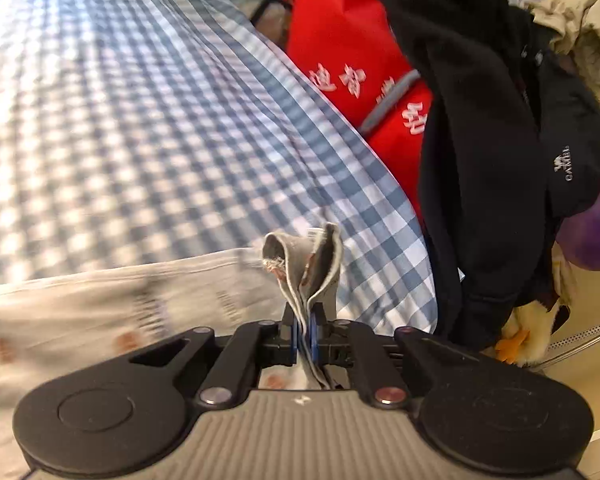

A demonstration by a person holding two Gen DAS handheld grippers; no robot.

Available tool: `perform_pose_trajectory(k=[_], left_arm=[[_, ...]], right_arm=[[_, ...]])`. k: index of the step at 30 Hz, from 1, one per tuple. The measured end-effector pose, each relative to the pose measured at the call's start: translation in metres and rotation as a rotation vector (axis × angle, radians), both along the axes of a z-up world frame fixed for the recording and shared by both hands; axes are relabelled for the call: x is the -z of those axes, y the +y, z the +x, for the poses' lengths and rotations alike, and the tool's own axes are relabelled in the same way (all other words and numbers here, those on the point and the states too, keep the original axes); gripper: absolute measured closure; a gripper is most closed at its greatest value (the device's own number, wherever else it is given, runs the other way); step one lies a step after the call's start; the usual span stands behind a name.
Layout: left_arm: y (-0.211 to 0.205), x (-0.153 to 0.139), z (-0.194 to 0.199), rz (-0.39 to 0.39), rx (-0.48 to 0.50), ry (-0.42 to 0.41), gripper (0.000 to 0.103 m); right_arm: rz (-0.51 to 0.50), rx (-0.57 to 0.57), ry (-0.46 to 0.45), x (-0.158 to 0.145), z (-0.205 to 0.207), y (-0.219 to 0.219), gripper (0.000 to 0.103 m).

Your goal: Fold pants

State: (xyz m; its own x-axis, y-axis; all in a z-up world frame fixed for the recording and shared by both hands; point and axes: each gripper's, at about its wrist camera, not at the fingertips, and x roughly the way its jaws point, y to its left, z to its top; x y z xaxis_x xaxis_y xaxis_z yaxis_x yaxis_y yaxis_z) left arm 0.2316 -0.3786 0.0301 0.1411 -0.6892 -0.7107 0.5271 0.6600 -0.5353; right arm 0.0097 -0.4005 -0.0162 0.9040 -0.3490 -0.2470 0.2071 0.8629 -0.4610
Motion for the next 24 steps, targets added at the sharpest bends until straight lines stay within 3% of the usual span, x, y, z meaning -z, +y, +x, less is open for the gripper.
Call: perform_pose_trajectory(k=[6,12,17,24], left_arm=[[0.085,-0.009,-0.01,0.029,-0.095,-0.053,0.097],[0.156,0.027,-0.009,0.05,-0.15,-0.066,0.097],[0.184,0.062,-0.005,0.053,-0.148,-0.067,0.096],[0.195,0.08,-0.022,0.032,-0.116,-0.204,0.093]], right_arm=[[0.036,-0.125,0.018,-0.012,-0.005,0.064,0.099],[0.069,-0.225,0.096,0.005,0.008,0.12,0.099],[0.128,-0.234,0.168,0.029,0.022,0.143,0.099],[0.182,-0.203,0.151,0.048,0.021,0.155,0.098]])
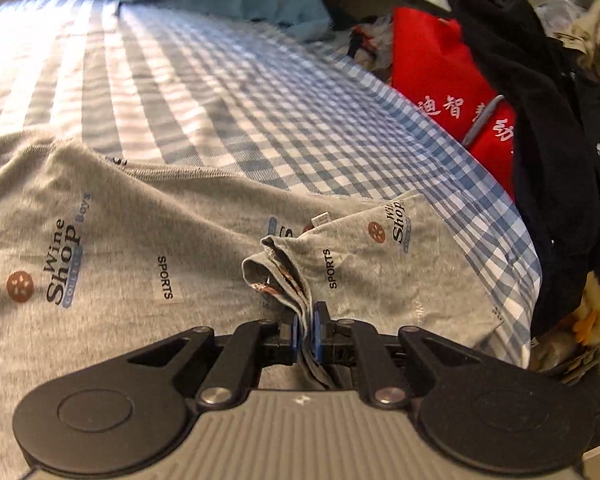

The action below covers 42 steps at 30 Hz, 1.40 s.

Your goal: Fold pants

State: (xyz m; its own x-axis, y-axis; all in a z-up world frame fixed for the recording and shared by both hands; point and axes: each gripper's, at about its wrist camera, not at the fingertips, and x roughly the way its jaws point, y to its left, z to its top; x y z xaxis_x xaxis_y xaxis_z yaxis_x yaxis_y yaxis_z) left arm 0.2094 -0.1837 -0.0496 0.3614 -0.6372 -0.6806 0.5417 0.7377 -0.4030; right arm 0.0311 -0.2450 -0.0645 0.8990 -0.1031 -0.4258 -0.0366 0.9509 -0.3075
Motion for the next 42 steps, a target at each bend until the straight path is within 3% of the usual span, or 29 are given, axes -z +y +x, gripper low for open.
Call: perform_pose_trajectory(k=[4,13,20,25,32,37,42], left_arm=[[0.008,0.01,-0.005,-0.072,-0.007,-0.027,0.094],[0.023,0.021,0.0,-0.177,-0.037,0.022,0.093],[0.02,0.019,-0.005,-0.148,-0.035,-0.025,0.093],[0.02,0.018,-0.005,-0.158,-0.044,-0.007,0.093],[0.01,-0.014,-0.011,-0.052,-0.021,-0.077,0.098],[0.033,-0.049,-0.003,-0.055,-0.05,-0.037,0.098],[0.086,-0.063,0.013,-0.06,-0.081,-0.002,0.098]], right_arm=[[-0.006,0.007,-0.022,0.006,-0.002,0.002,0.097],[-0.006,0.028,-0.056,0.013,-0.002,-0.004,0.095],[-0.007,0.036,-0.067,0.016,-0.009,0.001,0.095],[-0.007,0.039,-0.064,0.015,-0.009,0.002,0.095],[0.06,0.063,-0.056,-0.009,-0.004,0.0,0.094],[0.066,0.019,-0.093,-0.033,-0.003,0.02,0.094],[0.085,-0.082,-0.097,-0.052,0.004,0.054,0.094]])
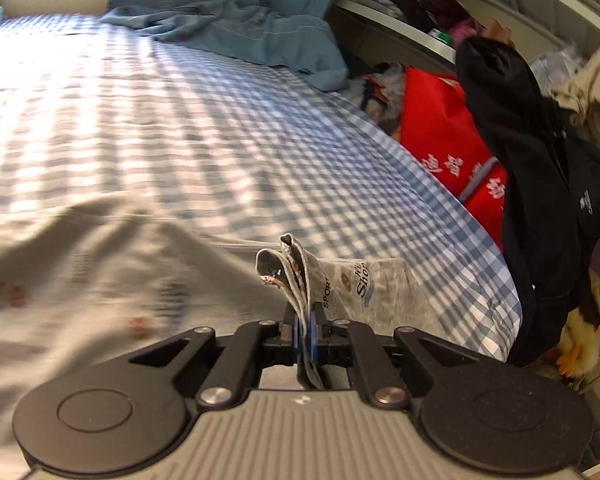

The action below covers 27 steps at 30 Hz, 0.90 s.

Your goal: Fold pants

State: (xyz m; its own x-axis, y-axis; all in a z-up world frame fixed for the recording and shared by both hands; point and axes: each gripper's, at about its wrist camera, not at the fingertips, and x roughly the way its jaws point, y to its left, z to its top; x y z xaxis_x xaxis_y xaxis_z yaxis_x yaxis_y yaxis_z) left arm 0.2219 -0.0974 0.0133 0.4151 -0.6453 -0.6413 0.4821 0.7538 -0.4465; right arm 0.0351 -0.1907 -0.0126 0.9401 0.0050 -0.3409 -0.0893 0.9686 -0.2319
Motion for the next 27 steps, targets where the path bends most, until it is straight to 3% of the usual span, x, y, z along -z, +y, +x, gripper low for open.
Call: perform_pose_trajectory(k=[5,9,13,15,18,20,21,23,25,27], left_arm=[[0.056,0.007,0.011,0.039,-0.099,0.054,0.097],[0.09,0.028,0.023,0.032,-0.135,0.135,0.096],[0.097,0.044,0.026,0.16,-0.188,0.113,0.095],[0.103,0.048,0.025,0.142,-0.197,0.118,0.095],[0.111,0.048,0.02,0.102,-0.219,0.129,0.09],[0.115,0.043,0.015,0.097,-0.238,0.109,0.067],[0.117,0.04,0.012,0.097,-0.251,0.09,0.061],[0.119,0.031,0.006,0.099,-0.282,0.039,0.041],[0.117,0.024,0.001,0.111,-0.304,-0.006,0.033],[0.113,0.019,-0.003,0.118,-0.312,-0.044,0.029]], right_arm=[[0.009,-0.117,0.063,0.004,0.018,0.043,0.094],[0.014,-0.137,0.136,0.017,0.031,0.069,0.093],[0.019,-0.131,0.186,0.026,0.037,0.076,0.092],[0.027,-0.143,0.194,0.024,0.037,0.074,0.086],[0.046,-0.172,0.173,0.022,0.031,0.071,0.061],[0.069,-0.199,0.129,0.02,0.019,0.062,0.037],[0.065,-0.201,0.102,0.02,0.01,0.058,0.032],[0.036,-0.17,0.052,0.02,-0.002,0.045,0.011],[0.015,-0.114,0.019,0.021,-0.015,0.026,0.003],[-0.001,-0.038,0.007,0.022,-0.024,0.003,0.001]])
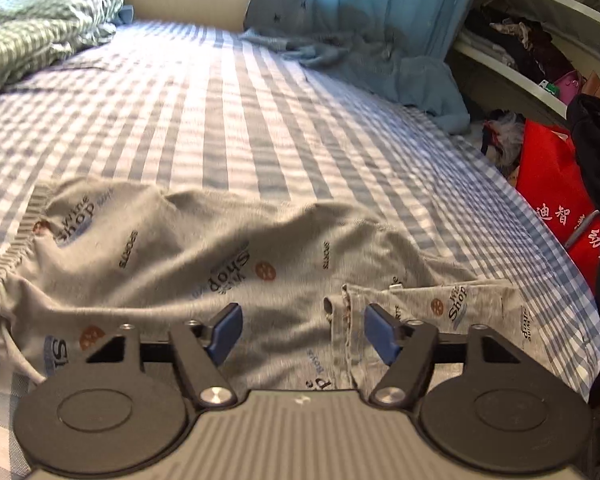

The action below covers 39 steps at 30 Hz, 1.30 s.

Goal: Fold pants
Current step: 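Release the hem with the left gripper and pull back from the pants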

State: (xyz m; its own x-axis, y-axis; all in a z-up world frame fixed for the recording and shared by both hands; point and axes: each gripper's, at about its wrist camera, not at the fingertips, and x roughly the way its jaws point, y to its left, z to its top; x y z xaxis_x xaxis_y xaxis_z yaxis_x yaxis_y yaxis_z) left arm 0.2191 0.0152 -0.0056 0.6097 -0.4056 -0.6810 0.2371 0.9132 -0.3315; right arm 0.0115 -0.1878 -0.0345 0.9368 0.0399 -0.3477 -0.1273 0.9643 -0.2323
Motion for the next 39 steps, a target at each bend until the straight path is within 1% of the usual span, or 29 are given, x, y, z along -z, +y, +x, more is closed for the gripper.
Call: perform_pose_trajectory(k=[2,4,6,8,9,10,11,14,17,18,19,20,21,22,23,25,26,28,29,30,31,32,33,34,35,36,37,38,39], left_arm=[[-0.009,-0.002,-0.005,0.002,-0.005,-0.02,0.028],[-0.021,-0.003,-0.013,0.017,-0.004,-0.064,0.028],[-0.04,-0.003,-0.022,0.067,0.003,-0.13,0.023],[-0.063,-0.003,-0.034,0.138,-0.006,-0.217,0.01],[-0.073,-0.002,-0.038,0.162,-0.018,-0.256,0.008],[-0.081,-0.001,-0.04,0.179,-0.031,-0.283,0.005],[-0.089,0.001,-0.04,0.193,-0.045,-0.297,0.004],[-0.104,0.013,-0.032,0.233,-0.083,-0.272,0.004],[-0.109,0.036,-0.02,0.311,-0.151,-0.219,0.004],[-0.107,0.044,-0.016,0.33,-0.178,-0.186,0.004],[-0.105,0.049,-0.014,0.316,-0.191,-0.161,0.0],[-0.1,0.049,-0.013,0.283,-0.202,-0.156,0.0],[-0.097,0.049,-0.014,0.273,-0.207,-0.152,0.0],[-0.098,0.05,-0.014,0.28,-0.209,-0.149,0.0],[-0.098,0.051,-0.015,0.292,-0.21,-0.157,0.0],[-0.101,0.05,-0.017,0.313,-0.215,-0.162,0.0],[-0.102,0.05,-0.017,0.313,-0.217,-0.16,0.0],[-0.1,0.05,-0.017,0.305,-0.217,-0.156,0.0],[-0.1,0.05,-0.017,0.304,-0.217,-0.156,0.0],[-0.1,0.05,-0.017,0.304,-0.218,-0.156,0.0],[-0.1,0.05,-0.017,0.303,-0.218,-0.157,0.0],[-0.101,0.049,-0.014,0.298,-0.22,-0.157,0.0],[-0.1,0.049,-0.014,0.29,-0.221,-0.16,0.0],[-0.098,0.048,-0.016,0.273,-0.22,-0.167,0.001],[-0.095,0.047,-0.019,0.25,-0.22,-0.176,0.0],[-0.092,0.043,-0.023,0.219,-0.226,-0.183,0.0],[-0.09,0.039,-0.028,0.192,-0.238,-0.19,0.0],[-0.088,0.035,-0.035,0.169,-0.254,-0.198,0.0],[-0.087,0.032,-0.043,0.168,-0.264,-0.201,0.0]], right_arm=[[-0.012,0.075,-0.001,0.001,-0.008,-0.024,0.001],[-0.017,0.155,-0.004,0.003,-0.014,-0.047,0.001],[-0.019,0.231,-0.012,0.006,-0.017,-0.066,0.001],[-0.027,0.292,-0.03,0.009,-0.015,-0.085,0.001],[-0.037,0.311,-0.043,0.009,-0.011,-0.093,0.001],[-0.05,0.325,-0.056,0.009,-0.004,-0.101,0.001],[-0.061,0.334,-0.07,0.01,0.005,-0.11,0.001],[-0.084,0.319,-0.09,0.005,0.036,-0.134,0.001],[-0.099,0.213,-0.081,0.0,0.074,-0.144,0.001],[-0.102,0.169,-0.067,-0.001,0.087,-0.144,0.001],[-0.105,0.131,-0.041,0.0,0.101,-0.143,0.001],[-0.116,0.098,0.006,0.004,0.115,-0.143,0.001],[-0.141,0.087,0.064,0.01,0.13,-0.142,0.001],[-0.18,0.103,0.11,0.017,0.142,-0.142,0.001],[-0.212,0.122,0.128,0.024,0.149,-0.144,0.001],[-0.197,0.146,0.119,0.025,0.154,-0.157,0.001],[-0.187,0.19,0.113,0.024,0.156,-0.167,0.001],[-0.201,0.31,0.104,0.025,0.161,-0.192,0.001],[-0.198,0.387,0.133,0.027,0.166,-0.207,0.001],[-0.179,0.435,0.162,0.027,0.17,-0.22,0.001],[-0.146,0.444,0.162,0.024,0.168,-0.231,0.002],[-0.122,0.45,0.134,0.017,0.159,-0.235,0.005],[-0.114,0.453,0.092,0.008,0.146,-0.231,0.005],[-0.107,0.437,0.036,-0.001,0.131,-0.221,0.002],[-0.104,0.401,-0.015,-0.008,0.115,-0.208,0.001],[-0.116,0.359,-0.042,-0.011,0.102,-0.193,0.001],[-0.147,0.326,-0.047,-0.009,0.092,-0.177,0.001],[-0.186,0.313,-0.036,-0.004,0.083,-0.16,0.001],[-0.223,0.316,-0.019,0.004,0.074,-0.147,0.001]])
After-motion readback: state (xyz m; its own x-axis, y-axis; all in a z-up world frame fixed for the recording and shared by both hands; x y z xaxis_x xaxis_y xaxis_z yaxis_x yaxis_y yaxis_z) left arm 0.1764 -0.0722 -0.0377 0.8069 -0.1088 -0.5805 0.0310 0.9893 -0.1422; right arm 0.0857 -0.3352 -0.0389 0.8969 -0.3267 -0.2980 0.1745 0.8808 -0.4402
